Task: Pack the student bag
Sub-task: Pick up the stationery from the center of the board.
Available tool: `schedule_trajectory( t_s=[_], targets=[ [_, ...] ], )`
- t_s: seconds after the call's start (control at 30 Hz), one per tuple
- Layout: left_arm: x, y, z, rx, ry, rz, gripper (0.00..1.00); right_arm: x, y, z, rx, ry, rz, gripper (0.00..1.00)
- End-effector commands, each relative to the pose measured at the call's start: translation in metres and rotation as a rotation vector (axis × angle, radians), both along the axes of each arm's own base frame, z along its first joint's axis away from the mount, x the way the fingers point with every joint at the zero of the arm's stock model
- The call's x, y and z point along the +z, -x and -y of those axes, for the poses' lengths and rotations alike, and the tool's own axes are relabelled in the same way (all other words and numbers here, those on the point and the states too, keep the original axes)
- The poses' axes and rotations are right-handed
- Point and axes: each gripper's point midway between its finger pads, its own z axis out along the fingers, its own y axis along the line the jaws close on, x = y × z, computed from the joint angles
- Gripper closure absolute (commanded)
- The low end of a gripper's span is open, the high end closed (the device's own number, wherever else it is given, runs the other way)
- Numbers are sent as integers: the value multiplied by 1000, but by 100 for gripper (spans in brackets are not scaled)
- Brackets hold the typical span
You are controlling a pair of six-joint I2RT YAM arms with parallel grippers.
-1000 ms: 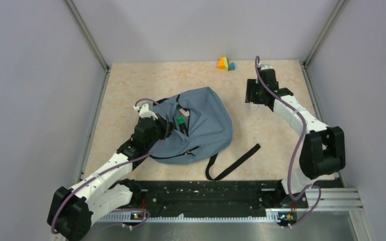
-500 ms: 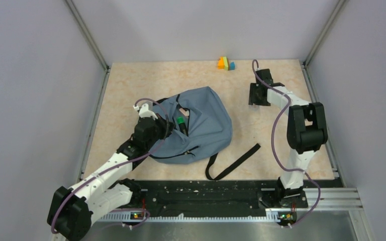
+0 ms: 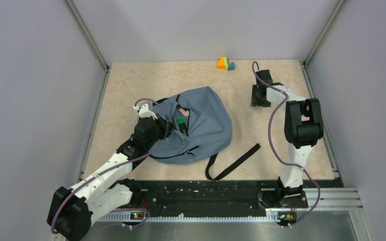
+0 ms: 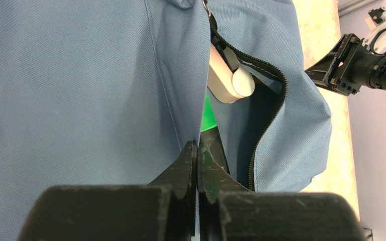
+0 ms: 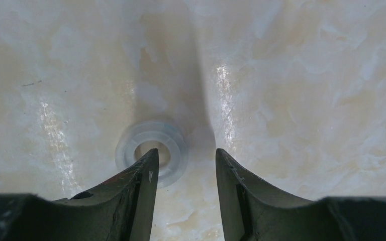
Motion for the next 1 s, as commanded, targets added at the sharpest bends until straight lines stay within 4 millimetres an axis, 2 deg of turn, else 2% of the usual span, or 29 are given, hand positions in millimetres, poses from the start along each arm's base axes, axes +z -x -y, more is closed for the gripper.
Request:
schedule_trajectory(
  t_s=[0.0,0.97],
  targets=[
    [31,-11,-6,37,16,85,100,17,-21,6,-8,13,64,56],
    [33,-9,-6,35,22,91,100,1,-19,-4,49,15,24,71]
  ],
)
